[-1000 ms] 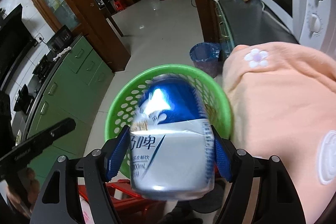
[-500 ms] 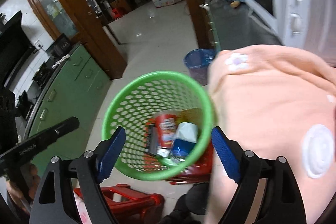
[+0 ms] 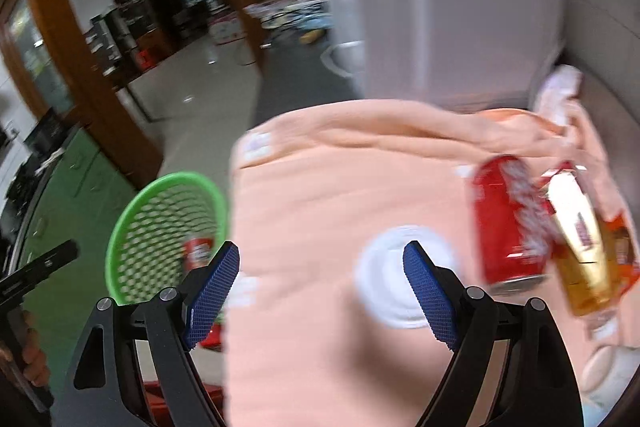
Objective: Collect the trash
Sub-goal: 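Move the right tool to the red Coca-Cola can and grasp it while the left tool returns to the counter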
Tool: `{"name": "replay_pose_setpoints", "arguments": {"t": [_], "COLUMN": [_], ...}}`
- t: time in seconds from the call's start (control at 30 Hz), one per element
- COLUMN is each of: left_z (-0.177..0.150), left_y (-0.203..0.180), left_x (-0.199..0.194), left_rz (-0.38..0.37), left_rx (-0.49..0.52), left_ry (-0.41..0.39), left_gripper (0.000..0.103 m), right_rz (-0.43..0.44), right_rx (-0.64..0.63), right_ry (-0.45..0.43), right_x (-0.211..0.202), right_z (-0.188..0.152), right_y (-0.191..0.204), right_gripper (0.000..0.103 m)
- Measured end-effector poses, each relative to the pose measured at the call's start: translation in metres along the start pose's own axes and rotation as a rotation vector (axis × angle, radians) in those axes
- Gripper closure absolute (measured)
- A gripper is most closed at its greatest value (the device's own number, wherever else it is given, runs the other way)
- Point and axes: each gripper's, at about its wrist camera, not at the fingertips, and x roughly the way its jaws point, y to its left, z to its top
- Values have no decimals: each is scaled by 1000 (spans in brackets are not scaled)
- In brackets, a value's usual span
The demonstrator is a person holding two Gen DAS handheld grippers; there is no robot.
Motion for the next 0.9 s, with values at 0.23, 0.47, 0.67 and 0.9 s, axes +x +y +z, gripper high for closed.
{"name": "replay_pose_setpoints", "arguments": {"t": [0.23,0.47,0.67,0.9], "left_z": [1,1,-2,-6], "left_y": [-30,-62,-87,-116], "left_x": [13,28,40,55], "left_rz": [-20,-17,-24,-45], "left_rx": [62,132,188,261], "left_ry": [27,42,51,76], "left_gripper": [49,31,22,20], "right_rz": [-110,-151,-141,-134], "right_rx": [84,112,110,121], "right_ry": [27,69,108,145], "right_x": [5,19,40,64], "right_z": [10,15,19,22], "right_y": [-69,-109,-116,-125], "right_gripper": [22,22,22,23]}}
